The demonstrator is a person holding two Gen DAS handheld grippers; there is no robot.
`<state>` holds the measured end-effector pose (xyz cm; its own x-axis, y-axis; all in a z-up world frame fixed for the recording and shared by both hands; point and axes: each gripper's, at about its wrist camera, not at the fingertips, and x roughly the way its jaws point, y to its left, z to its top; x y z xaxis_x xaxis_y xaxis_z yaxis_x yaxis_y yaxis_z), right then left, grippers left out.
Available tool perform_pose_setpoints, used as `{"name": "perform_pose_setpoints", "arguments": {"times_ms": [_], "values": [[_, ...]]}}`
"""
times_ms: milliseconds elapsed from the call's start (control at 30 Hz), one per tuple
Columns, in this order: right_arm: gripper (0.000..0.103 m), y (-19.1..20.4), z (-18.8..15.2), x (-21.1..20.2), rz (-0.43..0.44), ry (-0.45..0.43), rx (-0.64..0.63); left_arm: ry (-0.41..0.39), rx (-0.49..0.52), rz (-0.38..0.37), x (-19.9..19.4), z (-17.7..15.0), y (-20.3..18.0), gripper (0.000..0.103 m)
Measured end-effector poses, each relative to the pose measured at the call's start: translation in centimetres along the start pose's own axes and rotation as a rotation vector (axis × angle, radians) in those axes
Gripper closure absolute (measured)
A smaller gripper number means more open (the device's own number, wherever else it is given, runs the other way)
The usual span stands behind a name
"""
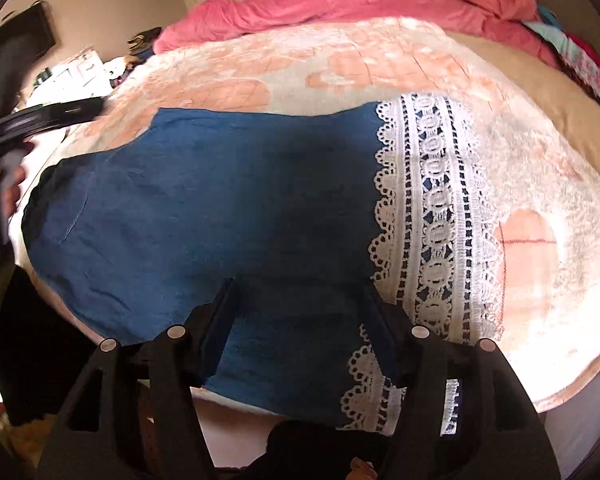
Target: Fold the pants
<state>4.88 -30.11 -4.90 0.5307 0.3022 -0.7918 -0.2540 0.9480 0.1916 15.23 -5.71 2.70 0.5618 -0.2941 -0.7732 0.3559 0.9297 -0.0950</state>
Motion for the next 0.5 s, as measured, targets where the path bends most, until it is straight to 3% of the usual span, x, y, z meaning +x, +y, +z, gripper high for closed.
{"name": "perform_pose_setpoints", "arguments": {"times_ms": [67, 133, 167, 267, 433, 500], "values": [[0.043, 0.1, 0.2, -0.5, 0.017, 0.016, -0.001, 0.025, 0.012, 0.015, 2.2, 0.5, -0.1, 0.032], [0.043, -0.9, 0.9, -1.8, 0.049, -0.025, 0.032, 0.039, 0.004, -0.003, 3.6, 0.4, 0.3, 0.032], [0.043, -1.9, 1.8, -3.1, 0.033, -0.084, 0.053, 0.036, -0.007, -0.023, 3.9, 0.3, 0.6, 0.032], [0.043, -5.8, 4.1, -4.2, -0.034, -0.154, 0.145, 0.049, -0.032, -0.099, 5.1, -0.2, 1.5, 0.032], [0.044, -11.3, 8.1, -0.5, -0.046, -0.088, 0.27, 0.065, -0.019, -0.181, 6.6, -0.5, 1.6, 0.032], [0.048, -12.6, 8.9, 1.0, -0.011, -0.064, 0.286, 0.074, -0.025, -0.207, 7.1, -0.4, 1.5, 0.032]]}}
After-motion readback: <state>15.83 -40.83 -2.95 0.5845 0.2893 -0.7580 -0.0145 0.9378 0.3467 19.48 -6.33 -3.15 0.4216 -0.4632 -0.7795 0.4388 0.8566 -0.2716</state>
